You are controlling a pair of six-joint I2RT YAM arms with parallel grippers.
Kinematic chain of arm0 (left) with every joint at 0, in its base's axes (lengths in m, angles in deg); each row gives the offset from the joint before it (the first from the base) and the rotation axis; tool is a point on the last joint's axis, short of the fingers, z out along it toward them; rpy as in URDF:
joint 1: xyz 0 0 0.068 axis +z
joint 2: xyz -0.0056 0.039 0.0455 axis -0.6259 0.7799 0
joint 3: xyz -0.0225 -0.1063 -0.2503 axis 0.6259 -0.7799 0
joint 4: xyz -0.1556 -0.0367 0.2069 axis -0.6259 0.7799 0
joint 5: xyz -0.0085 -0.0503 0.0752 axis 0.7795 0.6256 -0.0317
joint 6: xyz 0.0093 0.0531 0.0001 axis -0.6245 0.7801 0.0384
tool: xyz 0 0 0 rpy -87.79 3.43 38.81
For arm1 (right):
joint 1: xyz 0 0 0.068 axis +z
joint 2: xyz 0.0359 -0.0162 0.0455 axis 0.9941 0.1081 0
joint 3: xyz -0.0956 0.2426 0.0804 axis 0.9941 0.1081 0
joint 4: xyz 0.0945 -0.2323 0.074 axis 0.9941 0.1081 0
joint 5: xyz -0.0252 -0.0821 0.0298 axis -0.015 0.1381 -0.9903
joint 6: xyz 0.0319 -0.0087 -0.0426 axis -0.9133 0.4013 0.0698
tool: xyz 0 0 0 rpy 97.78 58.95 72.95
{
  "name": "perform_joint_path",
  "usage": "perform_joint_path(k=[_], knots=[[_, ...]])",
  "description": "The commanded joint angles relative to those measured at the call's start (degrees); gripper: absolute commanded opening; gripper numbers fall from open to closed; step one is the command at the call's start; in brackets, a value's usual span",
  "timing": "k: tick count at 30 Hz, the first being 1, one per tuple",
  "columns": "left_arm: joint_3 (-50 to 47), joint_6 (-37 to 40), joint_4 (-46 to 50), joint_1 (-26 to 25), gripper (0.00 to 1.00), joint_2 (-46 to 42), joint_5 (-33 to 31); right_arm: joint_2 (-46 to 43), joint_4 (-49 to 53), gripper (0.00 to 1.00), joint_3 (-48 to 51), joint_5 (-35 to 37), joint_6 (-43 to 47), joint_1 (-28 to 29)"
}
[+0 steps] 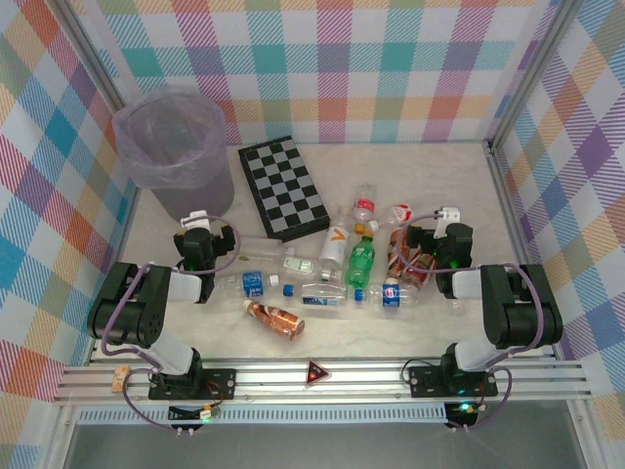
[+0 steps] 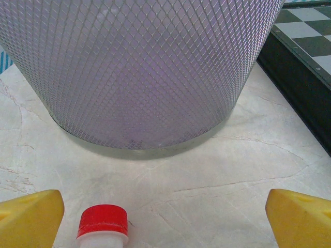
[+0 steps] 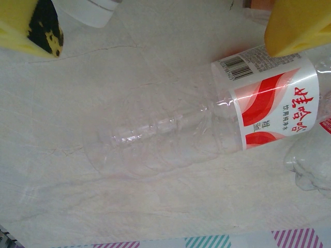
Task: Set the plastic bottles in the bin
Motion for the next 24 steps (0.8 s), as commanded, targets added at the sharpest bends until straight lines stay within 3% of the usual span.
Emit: perform_joint_path(k=[1,18,20,24], knots=[[-0.41,0.36,-1.61,-0.19,1.0,0.16,0.43,-0.27,-1.53,0.99,-0.46,-1.0,-0.43,0.28],[-0.43,0.29,-1.74,0.22,1.0,0.04,1.08,-0.3,-1.11,0.99,-0.77,-1.68,-0.67,-0.08],[0.15,0.21,0.53,0.22,1.0,-1.16,0.45,-1.96,3.42,0.99,-2.51,-1.8,-0.84,-0.22],[5.36,0.32,14.66,-0.54,1.0,-7.84,-2.18,-8.71,23.92,1.0,-10.99,-0.47,-0.71,-0.19]])
